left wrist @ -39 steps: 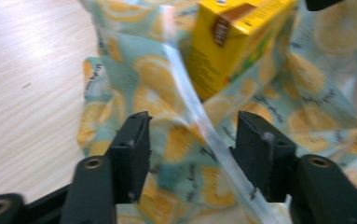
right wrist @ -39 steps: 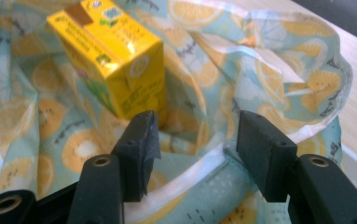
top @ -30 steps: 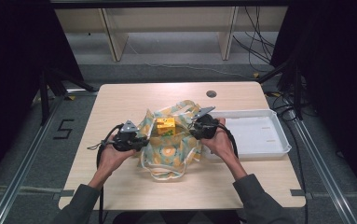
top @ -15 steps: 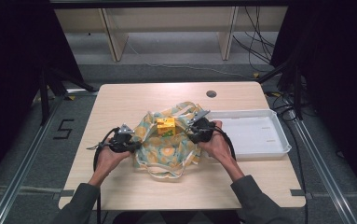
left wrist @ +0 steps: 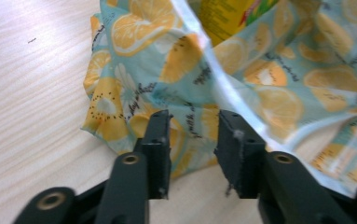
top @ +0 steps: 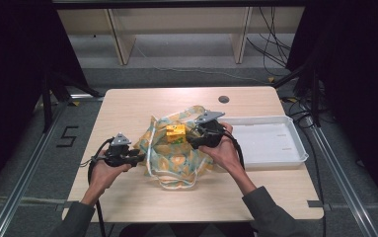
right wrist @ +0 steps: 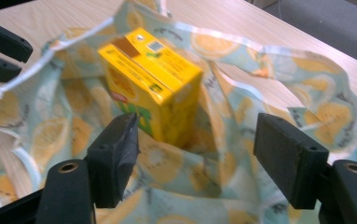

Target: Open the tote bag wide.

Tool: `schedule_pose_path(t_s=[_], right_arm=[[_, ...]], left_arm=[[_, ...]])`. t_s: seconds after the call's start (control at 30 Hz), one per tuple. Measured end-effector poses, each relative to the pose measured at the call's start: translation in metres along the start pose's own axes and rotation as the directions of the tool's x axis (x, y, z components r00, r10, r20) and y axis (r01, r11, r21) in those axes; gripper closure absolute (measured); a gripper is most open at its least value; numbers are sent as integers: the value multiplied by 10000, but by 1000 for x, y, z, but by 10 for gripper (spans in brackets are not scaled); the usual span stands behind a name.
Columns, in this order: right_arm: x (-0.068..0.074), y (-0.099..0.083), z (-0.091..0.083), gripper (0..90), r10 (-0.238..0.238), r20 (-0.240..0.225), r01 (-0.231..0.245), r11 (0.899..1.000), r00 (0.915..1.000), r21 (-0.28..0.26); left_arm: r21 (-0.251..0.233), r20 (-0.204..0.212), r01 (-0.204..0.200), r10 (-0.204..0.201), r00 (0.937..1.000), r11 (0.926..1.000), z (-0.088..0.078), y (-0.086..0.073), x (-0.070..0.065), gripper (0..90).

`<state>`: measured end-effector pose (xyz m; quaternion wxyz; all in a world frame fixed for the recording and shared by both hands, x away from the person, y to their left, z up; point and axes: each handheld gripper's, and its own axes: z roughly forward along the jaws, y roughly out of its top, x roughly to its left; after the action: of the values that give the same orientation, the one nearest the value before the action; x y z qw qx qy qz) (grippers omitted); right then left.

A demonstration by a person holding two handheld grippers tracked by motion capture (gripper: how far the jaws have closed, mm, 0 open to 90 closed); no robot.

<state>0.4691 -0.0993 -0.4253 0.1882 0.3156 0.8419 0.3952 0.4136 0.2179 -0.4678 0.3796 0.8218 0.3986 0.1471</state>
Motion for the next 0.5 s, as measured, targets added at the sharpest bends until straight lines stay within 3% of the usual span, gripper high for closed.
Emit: schedule_pose_path(t_s=[0.03, 0.13, 0.23, 0.3, 0.33, 0.4, 0.43, 0.5], right_arm=[[4, 2, 2, 287, 17, 55, -17, 10000, 10000, -6], [6, 3, 6, 267, -72, 7, 72, 10000, 10000, 63], [12, 3, 11, 246, 297, -48, -296, 9994, 9995, 200], [9, 5, 13, 222, -277, -76, 278, 9996, 9996, 79], [14, 5, 16, 194, 359, -58, -357, 9990, 9993, 275], [14, 5, 18, 182, 413, -84, -412, 9990, 9991, 190], [12, 5, 23, 167, 305, -78, -305, 9995, 9995, -114], [14, 6, 24, 166, 524, -290, -519, 9985, 9982, 173]], left_arm=[[59, 84, -36, 36, 10000, 10000, -5, -3, -4, 538], [169, 180, -137, 134, 9997, 9998, -8, -7, -8, 489], [306, 204, -120, 114, 9997, 9995, -11, -15, -14, 414], [329, 279, -101, 92, 9996, 9994, -13, -20, -17, 404], [312, 251, -58, 50, 9997, 9995, -14, -22, -19, 382], [340, 262, -48, 39, 9996, 9994, -16, -26, -23, 374], [390, 253, -142, 132, 9996, 9991, -18, -30, -27, 366], [415, 269, -175, 164, 9995, 9990, -20, -33, -29, 361]])
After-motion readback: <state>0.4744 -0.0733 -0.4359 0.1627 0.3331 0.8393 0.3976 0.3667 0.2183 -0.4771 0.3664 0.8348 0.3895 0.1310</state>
